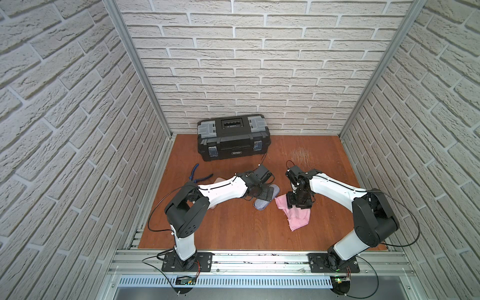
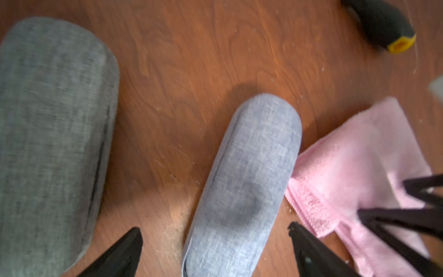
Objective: Wipe the eyeglass case
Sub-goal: Place the cleaning item at the center of the board, then pick up the cleaning item at the center of the board, then wipe the dirt from the eyeglass case.
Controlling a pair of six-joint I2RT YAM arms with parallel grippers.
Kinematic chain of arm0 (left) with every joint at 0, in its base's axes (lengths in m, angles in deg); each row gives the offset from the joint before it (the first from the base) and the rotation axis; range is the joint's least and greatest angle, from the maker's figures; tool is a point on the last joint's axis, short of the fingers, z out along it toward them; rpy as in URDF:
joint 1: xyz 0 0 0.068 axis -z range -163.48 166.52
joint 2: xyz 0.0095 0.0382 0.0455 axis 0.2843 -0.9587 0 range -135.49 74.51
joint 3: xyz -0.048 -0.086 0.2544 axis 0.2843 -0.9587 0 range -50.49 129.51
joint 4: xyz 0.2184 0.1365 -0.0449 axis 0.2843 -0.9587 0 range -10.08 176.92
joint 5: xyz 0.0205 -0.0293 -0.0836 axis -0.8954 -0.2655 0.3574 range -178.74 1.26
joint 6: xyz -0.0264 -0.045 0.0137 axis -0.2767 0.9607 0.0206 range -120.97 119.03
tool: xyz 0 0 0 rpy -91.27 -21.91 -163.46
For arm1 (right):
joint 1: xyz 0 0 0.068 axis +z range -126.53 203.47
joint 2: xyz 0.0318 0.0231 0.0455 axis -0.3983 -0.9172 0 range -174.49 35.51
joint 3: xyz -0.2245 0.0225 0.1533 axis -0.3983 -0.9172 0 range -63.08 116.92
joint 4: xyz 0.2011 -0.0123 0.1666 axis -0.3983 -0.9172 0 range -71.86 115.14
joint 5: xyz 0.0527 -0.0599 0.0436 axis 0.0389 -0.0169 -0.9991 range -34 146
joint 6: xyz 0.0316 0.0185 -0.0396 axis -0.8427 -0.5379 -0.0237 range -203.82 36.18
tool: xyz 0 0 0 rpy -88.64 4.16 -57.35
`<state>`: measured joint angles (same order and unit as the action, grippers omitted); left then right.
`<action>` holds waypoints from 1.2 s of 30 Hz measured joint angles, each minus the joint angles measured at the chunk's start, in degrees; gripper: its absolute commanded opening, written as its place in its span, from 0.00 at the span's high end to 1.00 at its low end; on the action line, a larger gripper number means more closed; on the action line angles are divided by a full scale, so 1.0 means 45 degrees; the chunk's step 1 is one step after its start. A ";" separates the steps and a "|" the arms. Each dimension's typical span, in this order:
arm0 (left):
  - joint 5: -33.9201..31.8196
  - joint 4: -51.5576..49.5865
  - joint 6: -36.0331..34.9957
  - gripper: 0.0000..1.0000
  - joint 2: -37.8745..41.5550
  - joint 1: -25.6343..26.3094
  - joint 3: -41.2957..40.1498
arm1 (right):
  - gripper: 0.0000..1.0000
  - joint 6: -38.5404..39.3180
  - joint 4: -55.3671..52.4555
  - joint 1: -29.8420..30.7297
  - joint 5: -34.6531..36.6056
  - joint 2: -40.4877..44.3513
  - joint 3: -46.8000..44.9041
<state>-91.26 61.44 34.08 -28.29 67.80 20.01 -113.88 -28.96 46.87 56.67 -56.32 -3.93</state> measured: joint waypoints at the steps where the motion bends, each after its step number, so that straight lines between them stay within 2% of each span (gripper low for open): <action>1: -0.0063 -0.0015 -0.0257 0.01 0.0000 0.0097 -0.0029 | 0.32 0.0058 -0.0083 -0.0005 0.0223 -0.0019 0.0155; 5: -0.0403 0.0175 -0.1734 0.02 0.0039 0.0228 -0.0389 | 0.33 0.0199 0.0078 -0.0131 0.0622 -0.0661 0.0291; 8: -0.0418 0.0787 -0.2778 0.02 0.0136 0.0228 -0.1005 | 0.41 0.0160 0.0646 -0.0214 0.0491 -0.1627 0.0175; 9: -0.0345 0.0971 -0.3089 0.02 0.0165 0.0228 -0.1219 | 0.48 0.0126 0.0709 -0.0233 0.0291 -0.1773 0.0214; 12: 0.0024 0.1603 -0.3983 0.02 0.0175 0.0233 -0.1710 | 0.83 -0.0005 0.1001 -0.0262 0.0049 -0.1676 0.0024; 14: 0.0219 0.2132 -0.4483 0.02 0.0223 0.0296 -0.2118 | 0.95 -0.0092 0.1282 -0.0316 0.0044 -0.1447 -0.0243; 15: 0.0321 0.2390 -0.4731 0.02 0.0267 0.0316 -0.2375 | 0.97 -0.0160 0.1472 -0.0335 0.0010 -0.1258 -0.0418; 21: 0.0345 0.3725 -0.5809 0.11 0.0457 0.0432 -0.3648 | 0.97 -0.0019 0.2016 -0.0384 -0.0019 0.0277 -0.1209; 26: 0.0306 0.5479 -0.6596 0.11 0.0767 0.0466 -0.4629 | 0.97 0.0209 0.1792 -0.0393 -0.0330 0.2239 -0.0695; 28: 0.0277 0.5887 -0.6849 0.14 0.0797 0.0466 -0.4755 | 0.97 0.0189 0.1889 -0.0393 -0.0602 0.2633 -0.0612; 32: 0.0345 0.6683 -0.7174 0.28 0.0797 0.0369 -0.4852 | 0.97 -0.0277 0.2254 -0.0253 -0.1384 0.2681 -0.0612; 36: 0.0452 0.7135 -0.7378 0.32 0.0797 0.0325 -0.5013 | 0.98 -0.1064 0.3211 0.0165 -0.1977 0.1972 -0.0573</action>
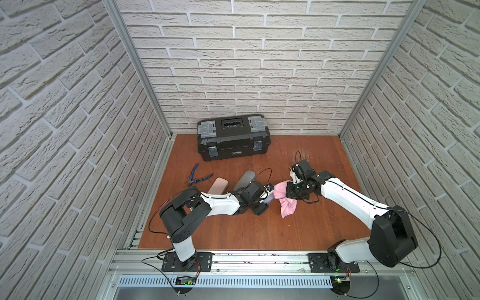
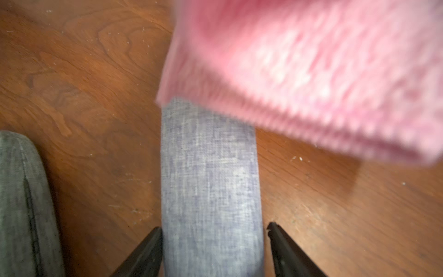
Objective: Wipe the eyeglass case
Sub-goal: Wipe the dirt from the eyeglass case.
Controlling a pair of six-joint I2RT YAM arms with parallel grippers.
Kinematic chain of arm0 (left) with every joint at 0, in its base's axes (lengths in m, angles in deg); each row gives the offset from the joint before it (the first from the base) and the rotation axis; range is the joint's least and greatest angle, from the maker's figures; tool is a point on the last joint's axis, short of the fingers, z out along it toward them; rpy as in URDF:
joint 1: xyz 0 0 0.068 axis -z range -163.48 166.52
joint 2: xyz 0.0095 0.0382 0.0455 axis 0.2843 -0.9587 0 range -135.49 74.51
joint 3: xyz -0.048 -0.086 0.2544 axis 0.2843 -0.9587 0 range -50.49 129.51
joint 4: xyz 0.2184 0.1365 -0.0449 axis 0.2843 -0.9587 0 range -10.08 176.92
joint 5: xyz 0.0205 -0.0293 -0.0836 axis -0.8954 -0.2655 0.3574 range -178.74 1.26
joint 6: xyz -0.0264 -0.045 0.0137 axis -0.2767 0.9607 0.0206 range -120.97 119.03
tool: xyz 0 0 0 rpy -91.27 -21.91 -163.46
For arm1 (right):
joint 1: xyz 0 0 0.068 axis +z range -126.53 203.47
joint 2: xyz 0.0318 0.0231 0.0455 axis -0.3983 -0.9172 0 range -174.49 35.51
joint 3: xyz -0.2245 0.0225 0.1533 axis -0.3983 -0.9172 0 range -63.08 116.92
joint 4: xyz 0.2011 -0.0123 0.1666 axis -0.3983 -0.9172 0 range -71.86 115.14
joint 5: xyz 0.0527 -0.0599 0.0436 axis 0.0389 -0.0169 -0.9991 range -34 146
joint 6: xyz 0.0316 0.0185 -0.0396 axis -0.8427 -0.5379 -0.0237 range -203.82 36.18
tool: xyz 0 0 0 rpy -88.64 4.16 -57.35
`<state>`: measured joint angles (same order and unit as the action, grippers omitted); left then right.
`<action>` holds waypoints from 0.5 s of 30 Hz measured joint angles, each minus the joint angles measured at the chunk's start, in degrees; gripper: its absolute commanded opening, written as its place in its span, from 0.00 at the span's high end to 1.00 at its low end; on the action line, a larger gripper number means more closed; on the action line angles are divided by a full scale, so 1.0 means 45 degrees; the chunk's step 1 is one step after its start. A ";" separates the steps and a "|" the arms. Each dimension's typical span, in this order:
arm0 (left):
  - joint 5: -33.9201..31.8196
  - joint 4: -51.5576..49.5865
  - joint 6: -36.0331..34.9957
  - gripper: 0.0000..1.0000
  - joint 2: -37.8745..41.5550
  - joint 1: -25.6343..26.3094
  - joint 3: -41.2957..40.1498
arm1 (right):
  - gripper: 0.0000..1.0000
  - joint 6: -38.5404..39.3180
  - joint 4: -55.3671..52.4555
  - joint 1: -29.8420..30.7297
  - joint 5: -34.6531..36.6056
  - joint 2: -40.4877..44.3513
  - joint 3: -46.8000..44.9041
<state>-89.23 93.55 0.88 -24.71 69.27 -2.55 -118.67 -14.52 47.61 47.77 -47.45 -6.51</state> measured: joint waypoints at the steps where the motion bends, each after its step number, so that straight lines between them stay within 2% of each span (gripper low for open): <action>1: 0.0015 0.0097 -0.0039 0.35 0.0000 -0.0015 -0.0049 | 0.97 -0.0155 0.0194 0.0073 -0.0112 -0.0267 0.0039; 7: 0.0214 0.0486 -0.0311 0.51 0.0005 -0.0053 -0.0219 | 0.97 -0.1083 0.1690 0.0340 -0.1054 -0.2249 0.0194; 9: 0.0189 0.0729 -0.0418 0.57 0.0097 -0.0063 -0.0369 | 0.97 -0.1098 0.1549 0.0219 -0.1078 -0.2662 0.0423; 11: 0.0248 0.0957 -0.0442 0.62 0.0223 -0.0083 -0.0563 | 0.97 -0.0806 0.1010 0.0131 -0.0282 -0.2895 0.0899; 13: 0.0364 0.1025 -0.0486 0.68 0.0389 -0.0126 -0.0816 | 0.98 -0.0413 0.0359 0.0131 0.1234 -0.3041 0.1355; 15: 0.0505 0.1054 -0.0520 0.69 0.0554 -0.0121 -0.1001 | 0.97 0.0092 -0.0272 0.0073 0.2642 -0.2856 0.1593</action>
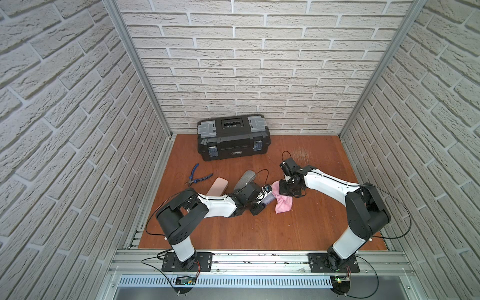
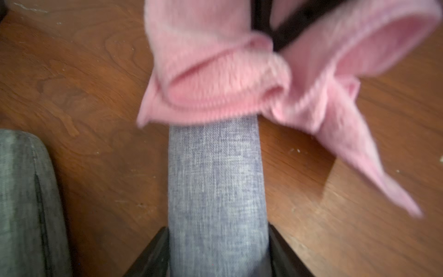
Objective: Wipe the eyeglass case
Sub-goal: Wipe the dirt from the eyeglass case.
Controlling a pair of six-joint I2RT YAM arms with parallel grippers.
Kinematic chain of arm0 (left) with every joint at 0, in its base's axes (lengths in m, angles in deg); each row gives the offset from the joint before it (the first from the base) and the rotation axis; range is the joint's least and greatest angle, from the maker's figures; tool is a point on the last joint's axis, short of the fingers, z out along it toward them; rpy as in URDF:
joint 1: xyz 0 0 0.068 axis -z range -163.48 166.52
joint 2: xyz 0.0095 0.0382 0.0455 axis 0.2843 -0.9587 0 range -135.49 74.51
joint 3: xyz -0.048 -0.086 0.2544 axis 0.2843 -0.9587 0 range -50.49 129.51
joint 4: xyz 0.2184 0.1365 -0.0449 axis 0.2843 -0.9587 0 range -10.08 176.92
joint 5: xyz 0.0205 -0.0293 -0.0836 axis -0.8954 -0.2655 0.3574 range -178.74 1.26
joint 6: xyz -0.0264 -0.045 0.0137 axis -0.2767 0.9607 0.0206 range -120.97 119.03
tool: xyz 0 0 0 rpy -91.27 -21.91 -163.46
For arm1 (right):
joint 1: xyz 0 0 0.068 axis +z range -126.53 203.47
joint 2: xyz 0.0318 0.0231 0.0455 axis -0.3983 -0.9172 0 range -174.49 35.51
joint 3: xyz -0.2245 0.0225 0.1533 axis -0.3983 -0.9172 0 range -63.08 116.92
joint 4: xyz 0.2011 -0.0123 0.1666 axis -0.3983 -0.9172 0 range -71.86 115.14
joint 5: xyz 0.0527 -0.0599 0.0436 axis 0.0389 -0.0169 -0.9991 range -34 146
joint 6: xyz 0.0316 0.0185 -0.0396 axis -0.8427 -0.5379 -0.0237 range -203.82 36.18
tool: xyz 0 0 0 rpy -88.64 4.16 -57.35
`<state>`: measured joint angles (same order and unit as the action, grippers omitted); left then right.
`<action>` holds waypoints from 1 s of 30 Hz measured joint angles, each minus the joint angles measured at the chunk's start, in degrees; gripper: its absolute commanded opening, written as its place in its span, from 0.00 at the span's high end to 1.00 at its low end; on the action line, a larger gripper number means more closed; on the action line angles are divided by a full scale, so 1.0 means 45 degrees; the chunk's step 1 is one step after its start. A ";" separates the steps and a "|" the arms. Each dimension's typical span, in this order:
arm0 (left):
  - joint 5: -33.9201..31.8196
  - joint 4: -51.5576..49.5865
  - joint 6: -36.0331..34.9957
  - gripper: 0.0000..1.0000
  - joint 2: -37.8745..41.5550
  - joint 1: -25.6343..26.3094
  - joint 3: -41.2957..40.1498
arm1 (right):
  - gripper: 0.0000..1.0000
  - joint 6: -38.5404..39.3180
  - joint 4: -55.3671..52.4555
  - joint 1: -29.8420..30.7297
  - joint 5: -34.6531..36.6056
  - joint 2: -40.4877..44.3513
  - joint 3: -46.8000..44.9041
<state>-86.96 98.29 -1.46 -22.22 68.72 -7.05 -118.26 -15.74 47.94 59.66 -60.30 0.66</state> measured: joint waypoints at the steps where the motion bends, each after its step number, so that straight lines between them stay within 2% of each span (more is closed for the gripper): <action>1: 0.0044 0.0010 -0.0015 0.69 0.0039 0.0010 -0.0024 | 0.97 0.0238 -0.0223 0.0000 0.0321 0.0199 0.0039; 4: 0.0053 0.0097 -0.0131 0.69 0.0121 0.0117 -0.0024 | 0.97 0.0510 -0.0763 -0.0034 0.0121 0.1137 0.0243; 8: -0.0165 0.0141 -0.0287 0.69 0.0539 0.0379 -0.0029 | 0.97 -0.0529 0.0238 0.0427 -0.1948 0.2205 -0.0049; 11: -0.0413 0.0330 -0.0306 0.69 0.1112 0.0665 -0.0141 | 0.98 -0.1307 0.1413 0.0597 -0.3347 0.2040 -0.0772; 13: -0.0549 0.0296 -0.0432 0.69 0.1307 0.0767 -0.0316 | 0.97 -0.1365 0.1477 0.0379 -0.3589 0.1715 -0.0976; 16: -0.0738 0.0330 -0.0661 0.69 0.1316 0.0928 -0.0491 | 0.97 -0.0772 0.0427 -0.0107 -0.2283 0.1248 -0.0602; 19: -0.0913 0.0568 -0.0831 0.70 0.1399 0.1001 -0.0583 | 0.97 0.0019 -0.1015 -0.0248 0.0000 0.1185 0.0330; 21: -0.1030 0.0748 -0.0962 0.71 0.1467 0.1049 -0.0578 | 0.97 0.0311 -0.1253 -0.0131 0.0155 0.1375 0.0899; 24: -0.1316 0.0899 -0.1166 0.71 0.1535 0.1141 -0.0578 | 0.97 -0.0199 -0.0423 0.0214 -0.1545 0.1928 0.0719; 27: -0.1661 0.0952 -0.1341 0.71 0.1535 0.1307 -0.0578 | 0.97 -0.1316 0.1117 0.0491 -0.3643 0.2147 -0.0321; 30: -0.2001 0.0738 -0.1540 0.71 0.1559 0.1520 -0.0631 | 0.97 -0.1666 0.1491 0.0306 -0.4541 0.1865 -0.0884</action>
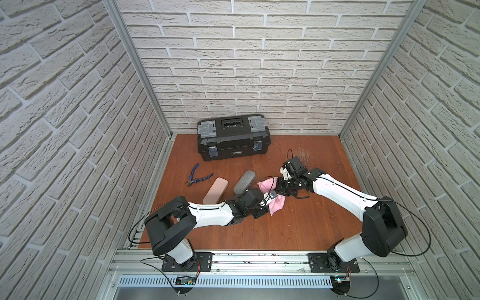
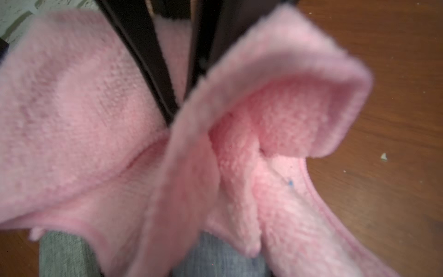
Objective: Wipe the eyeglass case
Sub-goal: Wipe the dirt from the eyeglass case.
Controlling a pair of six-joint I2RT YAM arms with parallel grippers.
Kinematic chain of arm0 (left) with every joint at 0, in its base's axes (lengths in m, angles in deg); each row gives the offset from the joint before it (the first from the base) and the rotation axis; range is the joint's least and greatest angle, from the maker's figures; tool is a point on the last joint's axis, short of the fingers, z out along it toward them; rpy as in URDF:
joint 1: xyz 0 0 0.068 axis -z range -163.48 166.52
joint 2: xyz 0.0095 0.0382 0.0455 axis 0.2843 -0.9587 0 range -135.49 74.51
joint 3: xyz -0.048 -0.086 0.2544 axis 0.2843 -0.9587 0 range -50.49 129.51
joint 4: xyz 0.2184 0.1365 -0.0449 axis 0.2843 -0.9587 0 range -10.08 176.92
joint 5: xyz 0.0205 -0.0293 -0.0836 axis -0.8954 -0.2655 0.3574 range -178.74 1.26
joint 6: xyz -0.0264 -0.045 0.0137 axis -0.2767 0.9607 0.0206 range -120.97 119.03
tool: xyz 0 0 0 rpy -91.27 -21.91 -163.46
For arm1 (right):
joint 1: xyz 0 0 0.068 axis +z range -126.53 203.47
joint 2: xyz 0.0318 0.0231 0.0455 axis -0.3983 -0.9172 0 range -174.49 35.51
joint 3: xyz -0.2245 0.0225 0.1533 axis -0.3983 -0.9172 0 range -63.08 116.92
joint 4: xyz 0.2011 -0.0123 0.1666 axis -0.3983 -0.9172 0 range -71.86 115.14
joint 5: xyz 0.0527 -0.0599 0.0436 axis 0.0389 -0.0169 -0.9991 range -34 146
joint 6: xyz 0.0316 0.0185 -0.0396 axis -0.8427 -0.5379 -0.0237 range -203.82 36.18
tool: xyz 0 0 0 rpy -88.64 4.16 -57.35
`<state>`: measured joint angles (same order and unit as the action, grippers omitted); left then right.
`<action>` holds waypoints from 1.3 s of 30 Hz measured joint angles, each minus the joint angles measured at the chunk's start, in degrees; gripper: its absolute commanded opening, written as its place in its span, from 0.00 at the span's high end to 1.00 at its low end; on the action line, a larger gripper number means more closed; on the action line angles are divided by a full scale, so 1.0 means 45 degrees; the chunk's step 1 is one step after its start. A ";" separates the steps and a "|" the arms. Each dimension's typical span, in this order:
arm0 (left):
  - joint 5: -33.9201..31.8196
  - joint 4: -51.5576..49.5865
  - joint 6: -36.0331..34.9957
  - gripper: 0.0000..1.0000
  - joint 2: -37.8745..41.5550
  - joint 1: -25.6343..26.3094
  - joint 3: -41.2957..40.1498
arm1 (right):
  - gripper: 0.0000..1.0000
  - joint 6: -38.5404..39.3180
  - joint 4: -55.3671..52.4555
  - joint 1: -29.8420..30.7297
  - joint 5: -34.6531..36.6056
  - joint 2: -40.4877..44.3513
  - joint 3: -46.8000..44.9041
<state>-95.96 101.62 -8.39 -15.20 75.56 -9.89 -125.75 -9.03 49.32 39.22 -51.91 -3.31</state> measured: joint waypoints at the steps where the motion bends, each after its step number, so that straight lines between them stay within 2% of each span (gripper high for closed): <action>1: -0.0078 -0.0005 -0.0039 0.71 0.0000 0.0068 0.0000 | 0.97 0.0097 -0.0107 -0.0160 -0.0049 -0.0107 0.0010; 2: -0.0194 0.0010 -0.0107 0.71 0.0010 0.0146 0.0000 | 0.97 0.0389 -0.0471 -0.0384 0.0277 -0.0223 0.0155; 6: -0.0612 0.0170 -0.0291 0.71 0.0146 0.0325 -0.0029 | 0.97 0.1700 -0.2346 -0.0855 0.3215 -0.0471 0.1418; 8: -0.0797 0.0282 -0.0413 0.71 0.0277 0.0340 -0.0034 | 0.97 0.2108 -0.2744 -0.0865 0.3905 -0.0369 0.1919; 10: -0.0957 0.0452 -0.0471 0.71 0.0364 0.0350 -0.0034 | 0.97 0.2171 -0.2735 -0.0695 0.3730 -0.0136 0.2103; 16: -0.1511 0.0767 -0.0704 0.72 0.0505 0.0461 -0.0155 | 0.97 0.0520 -0.0937 0.0073 0.0738 0.0287 0.1137; 20: -0.1783 0.0665 -0.0840 0.72 0.0534 0.0588 -0.0568 | 0.97 0.0170 -0.0384 -0.0024 -0.0185 -0.0024 0.0457; 22: -0.1885 0.0665 -0.0913 0.72 0.0544 0.0636 -0.0690 | 0.97 0.0695 -0.0899 -0.0262 0.0471 -0.0253 0.0578; 27: -0.2273 0.1015 -0.1044 0.72 0.0685 0.0777 -0.0874 | 0.97 0.2249 -0.2773 -0.0792 0.3852 -0.0359 0.1661; 29: -0.2448 0.1287 -0.1122 0.72 0.0695 0.0816 -0.0899 | 0.97 0.2628 -0.2914 -0.0826 0.4177 -0.0131 0.1948; 32: -0.2613 0.1598 -0.1268 0.73 0.0695 0.0894 -0.1035 | 0.97 0.2613 -0.2803 -0.0656 0.3109 0.0418 0.1957; 39: -0.2982 0.1802 -0.1593 0.76 0.0695 0.1200 -0.1141 | 0.97 0.0777 -0.0452 0.0267 -0.0563 0.0583 0.0389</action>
<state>-109.38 109.73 -15.56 -12.08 80.96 -15.03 -122.26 -11.06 50.52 36.69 -49.29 -1.57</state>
